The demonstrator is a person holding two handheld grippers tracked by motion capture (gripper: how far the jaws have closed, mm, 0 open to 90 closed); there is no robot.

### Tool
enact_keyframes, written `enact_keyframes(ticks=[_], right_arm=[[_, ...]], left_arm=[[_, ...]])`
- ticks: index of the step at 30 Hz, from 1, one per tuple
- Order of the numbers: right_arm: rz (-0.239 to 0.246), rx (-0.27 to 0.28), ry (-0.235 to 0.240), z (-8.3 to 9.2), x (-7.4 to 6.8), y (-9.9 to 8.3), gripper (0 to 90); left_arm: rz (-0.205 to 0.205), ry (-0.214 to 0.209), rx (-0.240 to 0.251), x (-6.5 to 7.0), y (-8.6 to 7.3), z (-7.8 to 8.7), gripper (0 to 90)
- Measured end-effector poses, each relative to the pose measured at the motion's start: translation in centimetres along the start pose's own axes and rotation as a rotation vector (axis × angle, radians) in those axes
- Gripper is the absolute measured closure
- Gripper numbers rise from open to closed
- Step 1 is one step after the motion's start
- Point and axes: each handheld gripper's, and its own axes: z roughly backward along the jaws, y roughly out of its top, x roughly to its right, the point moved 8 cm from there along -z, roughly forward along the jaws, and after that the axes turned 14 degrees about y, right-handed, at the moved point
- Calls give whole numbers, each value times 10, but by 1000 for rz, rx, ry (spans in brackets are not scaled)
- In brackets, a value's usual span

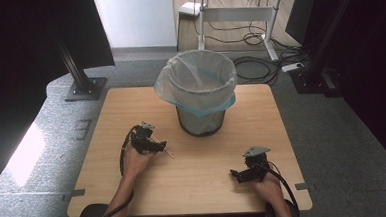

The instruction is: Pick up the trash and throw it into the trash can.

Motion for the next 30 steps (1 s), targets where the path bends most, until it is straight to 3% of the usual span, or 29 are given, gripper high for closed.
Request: enact_keyframes(ticks=[7, 9, 15, 18, 19, 20, 26, 30], right_arm=[[1, 0, 0, 0, 0, 0, 0], [1, 0, 0, 0, 0, 0, 0], [1, 1, -2, 0, 0, 0, 0], [1, 1, -2, 0, 0, 0, 0], [1, 1, -2, 0, 0, 0, 0], [2, 1, -1, 0, -1, 0, 0], [1, 2, -2, 0, -1, 0, 0], [1, 2, -2, 0, -1, 0, 0]], left_arm=[[-22, 28, -14, 1, -9, -8, 53], [-12, 18, -13, 0, -10, -8, 58], [3, 14, -10, -14, -22, 2, 157], [10, 15, -3, -26, -30, 10, 337], [11, 15, -4, -30, -33, 13, 337], [18, 19, -12, -39, -38, 18, 464], [64, 36, -55, -64, -51, 27, 787], [91, 27, -59, -72, -55, 28, 839]])
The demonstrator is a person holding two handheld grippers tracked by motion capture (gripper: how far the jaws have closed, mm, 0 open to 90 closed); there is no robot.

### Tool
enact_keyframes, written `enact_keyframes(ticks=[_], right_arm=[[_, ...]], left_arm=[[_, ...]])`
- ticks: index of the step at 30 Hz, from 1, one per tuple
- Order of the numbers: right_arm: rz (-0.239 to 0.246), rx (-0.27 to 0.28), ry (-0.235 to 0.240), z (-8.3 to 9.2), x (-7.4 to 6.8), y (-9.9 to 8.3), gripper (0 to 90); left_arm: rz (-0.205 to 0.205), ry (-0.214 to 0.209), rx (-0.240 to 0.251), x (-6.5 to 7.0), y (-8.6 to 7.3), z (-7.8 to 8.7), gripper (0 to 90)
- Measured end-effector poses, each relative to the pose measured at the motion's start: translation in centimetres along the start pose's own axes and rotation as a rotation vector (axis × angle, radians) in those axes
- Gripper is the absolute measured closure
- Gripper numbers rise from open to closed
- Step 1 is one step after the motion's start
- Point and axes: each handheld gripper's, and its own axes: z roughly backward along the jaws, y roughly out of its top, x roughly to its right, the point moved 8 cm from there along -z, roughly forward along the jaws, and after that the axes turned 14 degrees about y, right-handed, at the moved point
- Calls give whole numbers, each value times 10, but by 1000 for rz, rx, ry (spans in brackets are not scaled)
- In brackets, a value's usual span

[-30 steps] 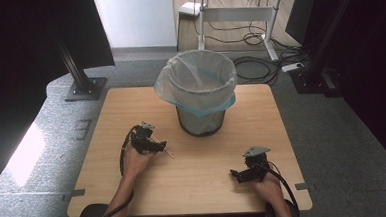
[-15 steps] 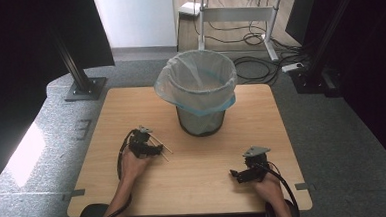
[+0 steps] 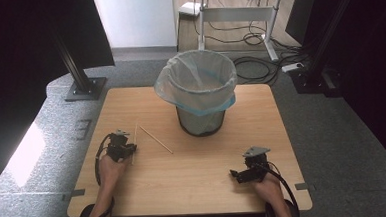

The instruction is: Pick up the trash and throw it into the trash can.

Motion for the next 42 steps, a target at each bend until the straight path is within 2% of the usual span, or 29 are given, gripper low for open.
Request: enact_keyframes(ticks=[2, 5, 7, 11, 12, 18, 21, 22, 25, 28, 29, 31, 32, 33, 36, 38, 39, 41, 42], right_arm=[[0, 0, 0, 0, 0, 0, 0], [0, 0, 0, 0, 0, 0, 0], [0, 0, 0, 0, 0, 0, 0], [0, 0, 0, 0, 0, 0, 0], [0, 0, 0, 0, 0, 0, 0], [0, 0, 0, 0, 0, 0, 0], [0, 0, 0, 0, 0, 0, 0], [0, 0, 0, 0, 0, 0, 0], [0, -1, 1, 0, 0, 0, 0], [-1, -2, 2, 0, 0, 0, 0], [0, -3, 0, 0, 0, 0, 0], [0, -3, 0, 0, 0, 0, 0], [0, -4, 2, 0, 0, 0, 0], [1, -4, 2, 0, 0, 0, 0], [1, -4, 3, 0, 0, 0, 0], [2, -4, 3, 0, 0, 0, 0], [3, -4, 4, 0, 0, 0, 0], [4, -4, 6, 0, -1, 0, 0], [6, -5, 6, 0, -1, 0, 0]], left_arm=[[33, -37, 16, -4, -1, 0, 860], [51, -53, 15, -5, -2, -1, 862], [47, -44, 9, -8, -2, -1, 862], [66, -73, 5, -13, 1, 3, 862], [76, -92, 10, -14, 4, 8, 862], [64, -117, 12, -18, 17, 24, 862], [50, -131, 22, -21, 33, 39, 862], [50, -131, 22, -21, 33, 39, 863], [34, -139, 32, -22, 45, 52, 862], [15, -148, 40, -23, 59, 65, 862], [4, -152, 45, -22, 69, 74, 862], [0, -157, 48, -22, 74, 79, 862], [-12, -163, 53, -22, 84, 87, 862], [-12, -163, 53, -22, 84, 87, 862], [-26, -172, 60, -20, 99, 101, 862], [-39, -178, 68, -21, 114, 115, 862], [-39, -178, 68, -21, 114, 115, 862], [-47, -183, 75, -21, 124, 125, 862], [-57, -176, 82, -22, 134, 136, 863]])
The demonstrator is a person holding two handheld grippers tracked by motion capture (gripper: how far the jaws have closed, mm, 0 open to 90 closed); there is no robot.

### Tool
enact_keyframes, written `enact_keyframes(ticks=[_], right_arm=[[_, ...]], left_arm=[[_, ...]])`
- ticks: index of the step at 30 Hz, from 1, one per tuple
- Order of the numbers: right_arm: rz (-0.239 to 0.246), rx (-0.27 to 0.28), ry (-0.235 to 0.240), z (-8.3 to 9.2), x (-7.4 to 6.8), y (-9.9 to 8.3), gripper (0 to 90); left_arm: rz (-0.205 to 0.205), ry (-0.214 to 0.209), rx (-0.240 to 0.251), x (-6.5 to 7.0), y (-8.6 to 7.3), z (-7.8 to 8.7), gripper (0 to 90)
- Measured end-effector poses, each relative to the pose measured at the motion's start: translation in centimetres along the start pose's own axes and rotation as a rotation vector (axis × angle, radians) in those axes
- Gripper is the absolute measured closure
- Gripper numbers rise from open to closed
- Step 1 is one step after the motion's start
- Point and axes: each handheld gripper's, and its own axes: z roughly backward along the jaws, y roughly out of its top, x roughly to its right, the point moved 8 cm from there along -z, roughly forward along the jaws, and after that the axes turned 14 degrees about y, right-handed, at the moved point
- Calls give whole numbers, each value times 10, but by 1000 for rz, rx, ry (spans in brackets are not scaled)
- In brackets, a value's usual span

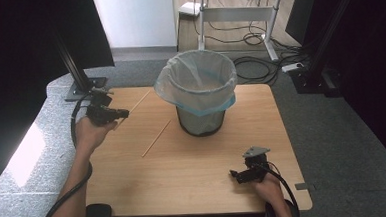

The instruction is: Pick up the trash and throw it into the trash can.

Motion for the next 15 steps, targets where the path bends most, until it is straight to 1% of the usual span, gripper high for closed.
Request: enact_keyframes(ticks=[1, 2, 3, 4, 5, 6, 7, 8, 9, 10, 11, 13, 14, 15], right_arm=[[0, 0, 0, 0, 0, 0, 0], [0, 0, 1, 0, 0, 0, 0], [2, -1, 1, 0, 0, 0, 0], [0, 1, 2, 0, 0, 0, 0], [0, 1, 2, 0, 0, 0, 0], [0, 0, 2, 0, 0, 0, 0], [2, 1, 2, 0, 0, 0, 0], [2, 1, 0, 0, 0, 0, 0], [2, 1, 0, 0, 0, 0, 0], [3, 1, 1, 0, -1, 0, 0], [3, 1, 1, 0, -1, 0, 0], [3, -2, 2, 0, -1, 0, 0], [4, -1, 3, 0, -1, 0, 0], [4, -1, 3, 0, -1, 0, 0]], left_arm=[[0, 0, 0, 0, 0, 0, 862], [-7, 2, 2, 0, 5, 5, 863], [-18, -1, 6, 1, 16, 13, 862], [-21, -1, 9, 2, 22, 17, 862], [-21, -1, 9, 2, 22, 17, 862], [-22, -2, 12, 3, 28, 21, 862], [-34, -6, 19, 5, 39, 28, 862], [-39, -9, 22, 7, 45, 32, 863], [-39, -9, 22, 7, 45, 32, 863], [-53, -11, 28, 12, 56, 37, 862], [-53, -11, 28, 12, 56, 37, 862], [-69, -18, 34, 18, 69, 42, 862], [-82, -28, 40, 26, 82, 45, 862], [-82, -28, 40, 26, 82, 45, 862]])
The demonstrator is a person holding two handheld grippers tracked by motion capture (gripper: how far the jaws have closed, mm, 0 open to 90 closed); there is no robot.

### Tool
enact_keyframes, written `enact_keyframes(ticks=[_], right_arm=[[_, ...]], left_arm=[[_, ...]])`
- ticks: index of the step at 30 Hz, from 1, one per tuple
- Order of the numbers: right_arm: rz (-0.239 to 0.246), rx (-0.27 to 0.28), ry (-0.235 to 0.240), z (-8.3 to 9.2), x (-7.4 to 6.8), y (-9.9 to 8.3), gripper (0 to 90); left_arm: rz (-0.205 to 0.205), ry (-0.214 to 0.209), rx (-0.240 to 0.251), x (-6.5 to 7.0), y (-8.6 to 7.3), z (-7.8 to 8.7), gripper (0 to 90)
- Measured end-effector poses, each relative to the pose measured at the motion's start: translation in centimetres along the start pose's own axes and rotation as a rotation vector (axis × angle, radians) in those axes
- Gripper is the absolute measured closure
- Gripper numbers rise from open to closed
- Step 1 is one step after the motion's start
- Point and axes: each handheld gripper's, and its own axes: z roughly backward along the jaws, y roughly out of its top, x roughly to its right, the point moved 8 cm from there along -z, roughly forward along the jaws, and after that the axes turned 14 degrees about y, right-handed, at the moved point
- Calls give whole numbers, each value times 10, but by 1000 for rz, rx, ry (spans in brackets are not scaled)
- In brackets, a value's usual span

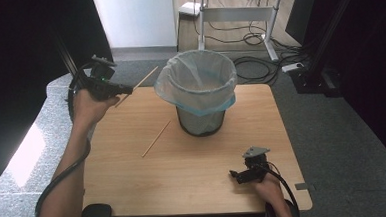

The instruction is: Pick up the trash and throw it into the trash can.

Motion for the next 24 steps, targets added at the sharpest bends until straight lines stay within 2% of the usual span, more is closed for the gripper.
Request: enact_keyframes(ticks=[2, 4, 6, 7, 11, 14, 15, 18, 19, 20, 21, 22, 23, 24], right_arm=[[0, -1, 3, 0, 0, 0, 0], [2, -2, 3, 0, 0, 0, 0], [2, -2, 5, 0, -1, 0, 0], [2, -2, 5, 0, -1, 0, 0], [6, -3, 7, 0, -1, 0, 0], [11, -4, 12, 0, -1, 0, 0], [11, -4, 12, 0, -1, 0, 0], [13, -5, 14, 0, -2, 0, 0], [13, -6, 14, 0, -2, 0, 0], [14, -6, 15, 0, -2, 0, 0], [14, -6, 15, 0, -2, 0, 0], [15, -6, 15, 0, -2, 0, 0], [16, -6, 16, 0, -3, 0, 0], [15, -6, 18, 0, -3, 0, 0]], left_arm=[[-26, -21, 5, 12, 20, -1, 862], [-34, -27, 4, 17, 26, -2, 862], [-62, -45, -4, 32, 43, -11, 862], [-62, -45, -4, 32, 43, -11, 862], [-96, -58, -29, 50, 62, -28, 862], [-107, -68, -47, 61, 71, -42, 862], [-116, -72, -57, 68, 75, -51, 862], [-117, -73, -57, 73, 78, -59, 858], [-112, -55, -37, 75, 81, -66, 849], [-100, -48, -19, 75, 84, -69, 793], [-100, -48, -19, 75, 84, -69, 669], [-87, -51, -10, 75, 85, -70, 669], [-84, -51, -2, 74, 85, -71, 541], [-97, -28, 17, 73, 85, -71, 470]])
